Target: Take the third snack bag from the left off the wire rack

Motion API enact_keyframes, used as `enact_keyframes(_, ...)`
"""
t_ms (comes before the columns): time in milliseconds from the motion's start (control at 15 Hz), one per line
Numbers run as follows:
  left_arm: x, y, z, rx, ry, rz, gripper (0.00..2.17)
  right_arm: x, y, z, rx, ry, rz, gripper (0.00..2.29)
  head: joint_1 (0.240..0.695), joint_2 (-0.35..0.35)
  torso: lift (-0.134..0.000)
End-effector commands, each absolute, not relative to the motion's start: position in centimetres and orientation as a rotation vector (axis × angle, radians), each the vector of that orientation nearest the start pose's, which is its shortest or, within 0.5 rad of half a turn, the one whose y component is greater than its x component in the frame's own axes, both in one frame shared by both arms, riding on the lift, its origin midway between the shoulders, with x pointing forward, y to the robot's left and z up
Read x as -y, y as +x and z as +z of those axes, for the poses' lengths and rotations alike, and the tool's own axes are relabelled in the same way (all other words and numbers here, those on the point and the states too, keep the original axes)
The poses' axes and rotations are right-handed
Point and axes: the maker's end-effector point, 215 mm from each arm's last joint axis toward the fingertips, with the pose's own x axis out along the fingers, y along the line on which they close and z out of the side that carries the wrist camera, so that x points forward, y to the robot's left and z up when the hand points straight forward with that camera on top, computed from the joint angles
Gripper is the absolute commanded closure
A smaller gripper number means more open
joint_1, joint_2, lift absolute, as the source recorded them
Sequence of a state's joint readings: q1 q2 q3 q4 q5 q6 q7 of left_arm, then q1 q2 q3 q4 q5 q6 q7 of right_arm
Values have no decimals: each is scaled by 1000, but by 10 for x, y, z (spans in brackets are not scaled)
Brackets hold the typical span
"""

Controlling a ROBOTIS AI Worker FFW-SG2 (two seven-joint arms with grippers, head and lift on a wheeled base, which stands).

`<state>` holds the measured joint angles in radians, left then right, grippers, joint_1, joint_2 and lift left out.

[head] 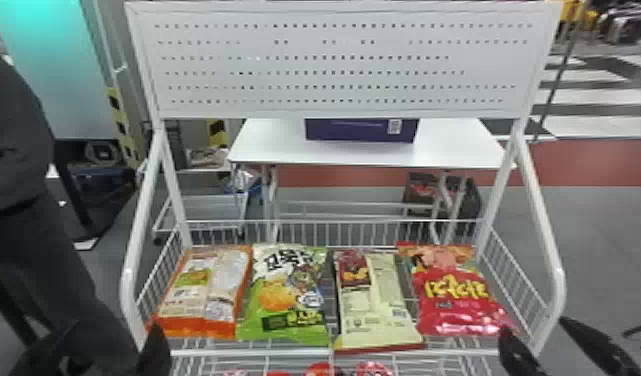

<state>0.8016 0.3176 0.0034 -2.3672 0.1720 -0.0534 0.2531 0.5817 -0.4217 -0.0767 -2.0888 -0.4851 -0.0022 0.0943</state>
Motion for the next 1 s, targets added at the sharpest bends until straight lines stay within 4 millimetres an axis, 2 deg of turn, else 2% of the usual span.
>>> enact_keyframes(0,-259,371,-266,32,39,27,147,223,468,-358,-178,98,303,80,499,0,0)
enact_keyframes(133,-257,370,-267,30,36,24,147,174,496,-383,-244,93,368,80,499,0,0)
enact_keyframes(333,-255,369,-269,24,40,22,147,123,525,-404,-291,98,423,87,499,0,0)
enact_keyframes(533,-257,369,-271,20,44,23,147,93,545,-434,-391,61,458,90,499,0,0)
enact_keyframes(667,-258,369,-271,20,48,24,147,86,548,-448,-438,40,463,147,499,0,0)
enact_keyframes(733,-260,370,-271,21,51,25,147,85,549,-450,-446,38,461,343,499,0,0)
enact_keyframes(800,-260,370,-271,20,51,24,147,84,548,-454,-463,32,470,950,499,0,0)
enact_keyframes(867,-260,370,-271,21,50,25,147,86,545,-461,-499,28,472,1794,499,0,0)
enact_keyframes(933,-260,371,-270,23,50,23,147,86,544,-462,-506,29,475,2105,499,0,0)
